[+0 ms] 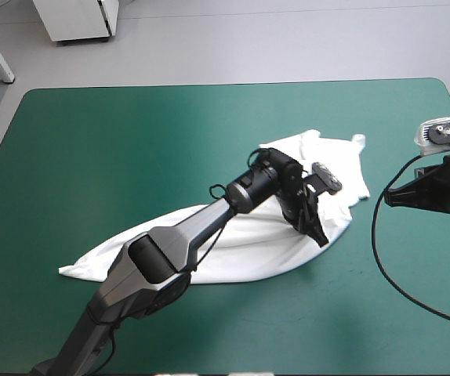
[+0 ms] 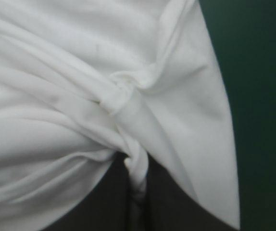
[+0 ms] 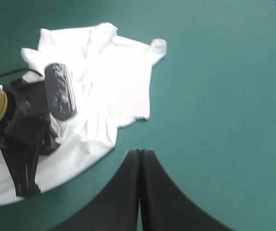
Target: Fold the cloth
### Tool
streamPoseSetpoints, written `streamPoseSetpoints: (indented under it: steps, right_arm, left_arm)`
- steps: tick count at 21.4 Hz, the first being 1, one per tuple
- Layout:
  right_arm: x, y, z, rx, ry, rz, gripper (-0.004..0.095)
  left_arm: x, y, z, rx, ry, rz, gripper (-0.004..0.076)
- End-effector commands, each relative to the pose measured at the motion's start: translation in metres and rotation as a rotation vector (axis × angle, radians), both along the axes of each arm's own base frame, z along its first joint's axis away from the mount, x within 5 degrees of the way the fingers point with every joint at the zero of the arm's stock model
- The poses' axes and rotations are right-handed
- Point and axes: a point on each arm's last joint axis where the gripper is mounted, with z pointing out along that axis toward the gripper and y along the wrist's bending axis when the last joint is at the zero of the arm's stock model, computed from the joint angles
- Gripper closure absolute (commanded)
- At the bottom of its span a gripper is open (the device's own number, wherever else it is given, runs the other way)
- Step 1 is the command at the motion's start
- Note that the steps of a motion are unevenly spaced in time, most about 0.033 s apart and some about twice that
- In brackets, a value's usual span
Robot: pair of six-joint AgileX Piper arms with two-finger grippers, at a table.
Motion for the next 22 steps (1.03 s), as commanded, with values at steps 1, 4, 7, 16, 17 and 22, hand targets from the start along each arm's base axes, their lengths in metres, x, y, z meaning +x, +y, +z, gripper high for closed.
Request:
streamPoseSetpoints:
  steps: [1,4,7,16,17,22]
  right_arm:
    - [0.000,0.000,0.014,0.006,-0.099,0.001,0.0921]
    - [0.000,0.000,0.014,0.005,-0.097,0.001,0.0921]
    - [0.000,0.000,0.014,0.013,-0.092,-0.004,0.0921]
    - [-0.002,0.000,0.011,0.020,-0.060,-0.007,0.0921]
    - [-0.003,0.000,0.010,0.017,-0.049,-0.008,0.0921]
    - [-0.008,-0.001,0.007,0.005,-0.001,-0.010,0.0921]
  left_arm:
    - [-0.051,-0.022,0.040,-0.067,0.035,-0.114,0.0746]
    - [-0.086,-0.042,0.045,-0.073,0.020,-0.194,0.0746]
    - [-0.105,-0.051,0.044,-0.061,0.004,-0.237,0.0745]
    - [-0.085,-0.018,0.110,-0.157,-0.067,-0.057,0.0155]
    - [-0.085,-0.011,0.122,-0.173,-0.084,-0.024,0.0157]
    - [-0.084,0.032,0.184,-0.189,-0.302,0.060,0.0216]
